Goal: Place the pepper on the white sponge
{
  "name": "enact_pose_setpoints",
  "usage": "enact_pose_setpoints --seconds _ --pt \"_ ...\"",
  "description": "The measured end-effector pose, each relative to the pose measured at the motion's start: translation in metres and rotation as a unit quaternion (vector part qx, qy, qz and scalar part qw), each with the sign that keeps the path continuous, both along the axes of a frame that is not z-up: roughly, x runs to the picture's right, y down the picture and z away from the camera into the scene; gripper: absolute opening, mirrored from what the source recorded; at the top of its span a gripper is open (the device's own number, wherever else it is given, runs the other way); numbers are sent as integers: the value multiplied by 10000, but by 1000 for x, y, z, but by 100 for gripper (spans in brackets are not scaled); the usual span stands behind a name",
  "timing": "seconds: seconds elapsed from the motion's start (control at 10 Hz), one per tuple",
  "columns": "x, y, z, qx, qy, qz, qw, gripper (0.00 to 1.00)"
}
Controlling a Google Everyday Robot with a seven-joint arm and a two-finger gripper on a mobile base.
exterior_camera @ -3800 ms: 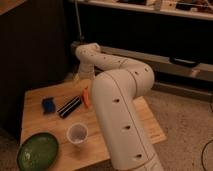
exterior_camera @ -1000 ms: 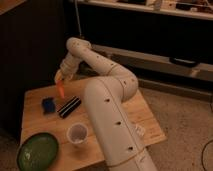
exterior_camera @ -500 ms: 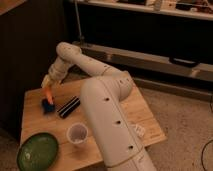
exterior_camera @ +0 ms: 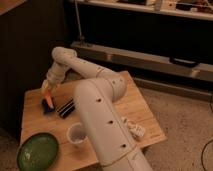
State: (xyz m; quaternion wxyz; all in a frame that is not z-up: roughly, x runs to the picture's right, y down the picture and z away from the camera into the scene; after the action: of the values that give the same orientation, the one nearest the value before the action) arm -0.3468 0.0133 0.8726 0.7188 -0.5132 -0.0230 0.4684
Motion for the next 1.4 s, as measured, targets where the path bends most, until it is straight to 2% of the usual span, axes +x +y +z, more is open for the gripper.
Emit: enact_pose_setpoints --seconds 0.6,0.8,1.4 --pt "-10 32 16 -147 77 -328 9993 11" --pt "-11 35 17 -145 114 -441 9989 17" --pt "-19 46 27 -181 176 -594 9979 77"
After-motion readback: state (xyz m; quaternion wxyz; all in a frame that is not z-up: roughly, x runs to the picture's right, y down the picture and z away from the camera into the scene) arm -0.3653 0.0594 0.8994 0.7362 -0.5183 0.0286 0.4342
